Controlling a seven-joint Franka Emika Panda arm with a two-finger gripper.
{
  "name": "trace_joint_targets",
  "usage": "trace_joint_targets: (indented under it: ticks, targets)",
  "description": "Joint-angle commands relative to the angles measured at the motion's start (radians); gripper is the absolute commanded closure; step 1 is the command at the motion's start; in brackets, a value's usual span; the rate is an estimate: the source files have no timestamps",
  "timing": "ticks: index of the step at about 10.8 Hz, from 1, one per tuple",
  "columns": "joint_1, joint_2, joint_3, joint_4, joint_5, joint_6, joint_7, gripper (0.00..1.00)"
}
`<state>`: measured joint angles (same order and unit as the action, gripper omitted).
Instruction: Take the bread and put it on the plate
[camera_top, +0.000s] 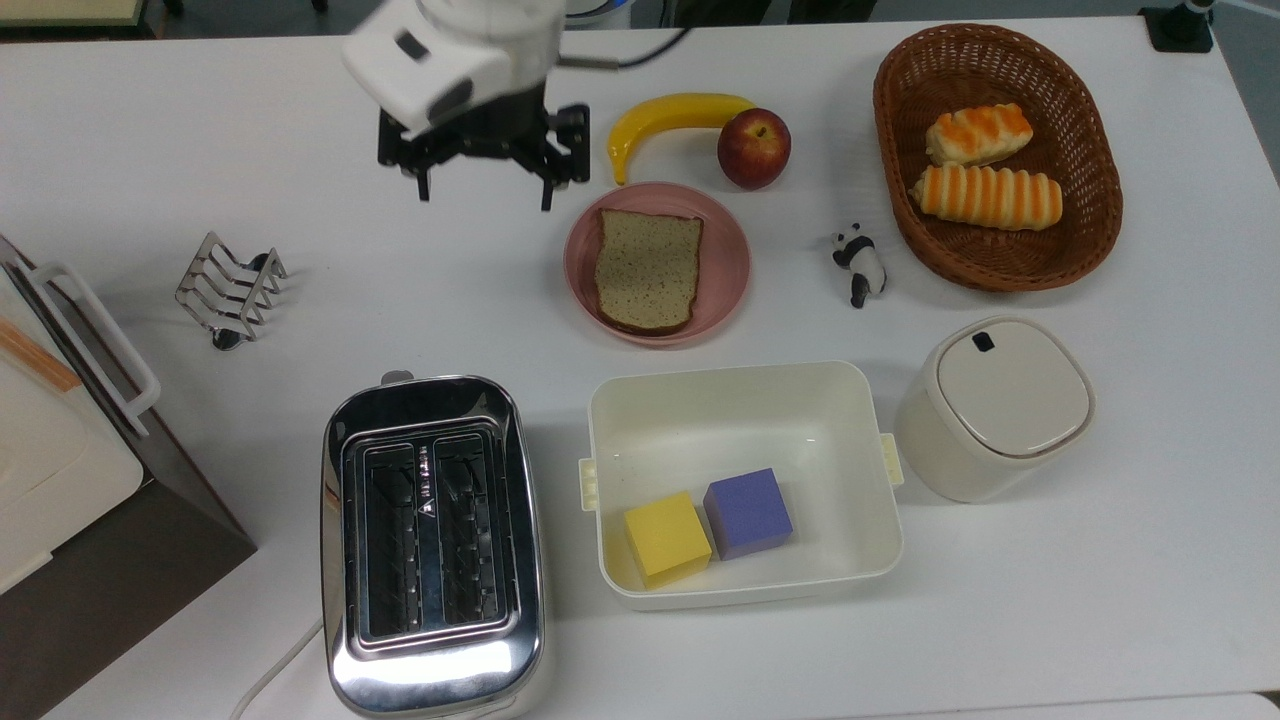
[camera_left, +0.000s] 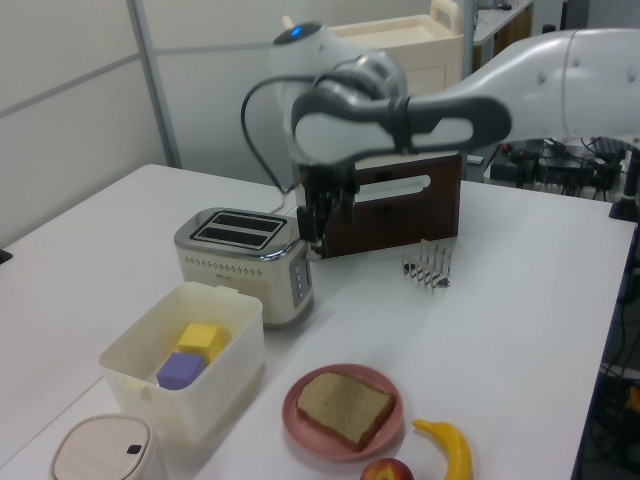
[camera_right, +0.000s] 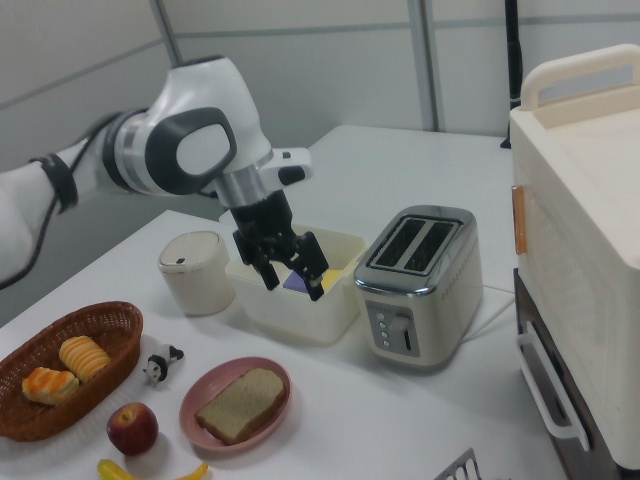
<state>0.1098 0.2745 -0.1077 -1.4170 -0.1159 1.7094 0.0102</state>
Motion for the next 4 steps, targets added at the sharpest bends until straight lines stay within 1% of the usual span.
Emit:
trace_joint_targets:
  ticks: [1,2,4]
  targets:
    - [-0.013,-0.087,-0.001,-0.04,0.082,0.012,0.104,0.0]
    - [-0.018,-0.087,-0.001,-0.042,0.099,0.013,0.125,0.0]
    - [-0.019,-0.087,0.0,-0.046,0.101,0.009,0.125,0.0]
